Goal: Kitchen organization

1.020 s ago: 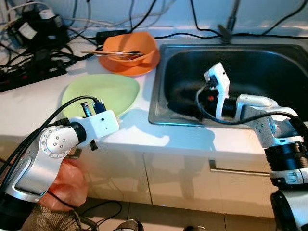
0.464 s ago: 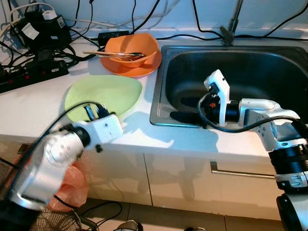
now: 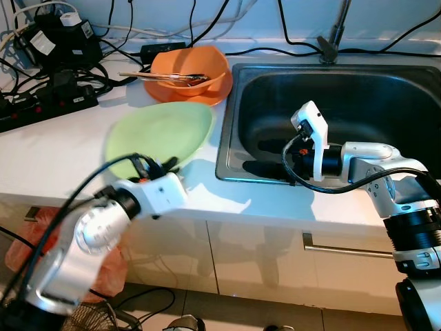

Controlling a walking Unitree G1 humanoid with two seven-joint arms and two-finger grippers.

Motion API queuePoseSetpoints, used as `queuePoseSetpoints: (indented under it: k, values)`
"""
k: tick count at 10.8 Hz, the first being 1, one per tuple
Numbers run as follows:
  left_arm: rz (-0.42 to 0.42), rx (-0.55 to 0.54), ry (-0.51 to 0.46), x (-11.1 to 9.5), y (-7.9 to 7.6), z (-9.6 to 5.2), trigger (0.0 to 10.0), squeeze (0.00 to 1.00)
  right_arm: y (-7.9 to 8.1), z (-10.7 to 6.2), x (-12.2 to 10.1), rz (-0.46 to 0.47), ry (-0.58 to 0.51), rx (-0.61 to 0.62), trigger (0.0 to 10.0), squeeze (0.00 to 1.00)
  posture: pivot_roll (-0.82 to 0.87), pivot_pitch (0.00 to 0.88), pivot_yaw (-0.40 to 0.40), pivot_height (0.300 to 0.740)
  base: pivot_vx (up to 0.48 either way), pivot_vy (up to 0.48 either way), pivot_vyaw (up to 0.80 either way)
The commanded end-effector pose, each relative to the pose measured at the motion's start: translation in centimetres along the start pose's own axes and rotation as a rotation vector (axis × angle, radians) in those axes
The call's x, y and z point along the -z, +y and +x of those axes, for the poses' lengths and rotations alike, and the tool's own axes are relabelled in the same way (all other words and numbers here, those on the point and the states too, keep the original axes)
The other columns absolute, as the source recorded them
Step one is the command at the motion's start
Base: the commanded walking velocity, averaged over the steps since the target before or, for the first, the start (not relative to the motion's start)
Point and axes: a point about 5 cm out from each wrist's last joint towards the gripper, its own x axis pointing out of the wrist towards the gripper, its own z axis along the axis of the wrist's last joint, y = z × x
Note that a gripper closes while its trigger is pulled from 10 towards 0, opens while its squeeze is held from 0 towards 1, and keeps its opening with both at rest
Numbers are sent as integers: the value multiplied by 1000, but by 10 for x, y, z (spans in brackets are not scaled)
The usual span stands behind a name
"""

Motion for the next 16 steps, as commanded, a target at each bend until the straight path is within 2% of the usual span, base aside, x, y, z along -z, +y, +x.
queuePoseSetpoints:
  k: [1,2,3,6,8,9,12,14,15,16]
  values:
    - [12,9,-49,-8,-6,0,0,0,2,2,0,-2,-4,-15,10000,0,102,112,83,740,0,0,0]
    - [39,-32,-94,-14,-6,2,0,0,3,1,-3,28,-30,-29,10000,0,99,114,84,740,0,0,0]
    - [95,-80,-121,-17,-7,6,0,0,3,0,-11,114,-99,-40,10000,0,90,114,81,740,0,0,0]
    - [181,-176,-202,-22,-14,13,0,0,8,2,-28,236,-226,-69,10000,0,73,112,79,740,0,0,0]
    - [197,-200,-251,-29,-18,21,0,0,7,2,-28,266,-236,-41,10000,0,63,110,79,740,0,0,0]
    - [204,-259,-313,-35,-12,31,0,0,7,2,-28,290,-241,-21,10000,0,54,109,79,740,0,0,0]
    - [234,-318,-401,-49,-12,39,0,0,7,5,-35,307,-265,-10,10000,0,43,112,77,740,0,0,0]
    - [225,-321,-420,-51,-14,46,0,0,5,8,-41,322,-302,17,10000,0,38,115,73,740,0,0,0]
    - [216,-324,-427,-52,-15,49,0,0,1,10,-48,346,-343,49,3451,0,36,117,74,740,0,0,0]
    - [212,-329,-433,-52,-15,49,0,0,-1,10,-51,357,-360,62,0,0,37,120,74,740,0,0,0]
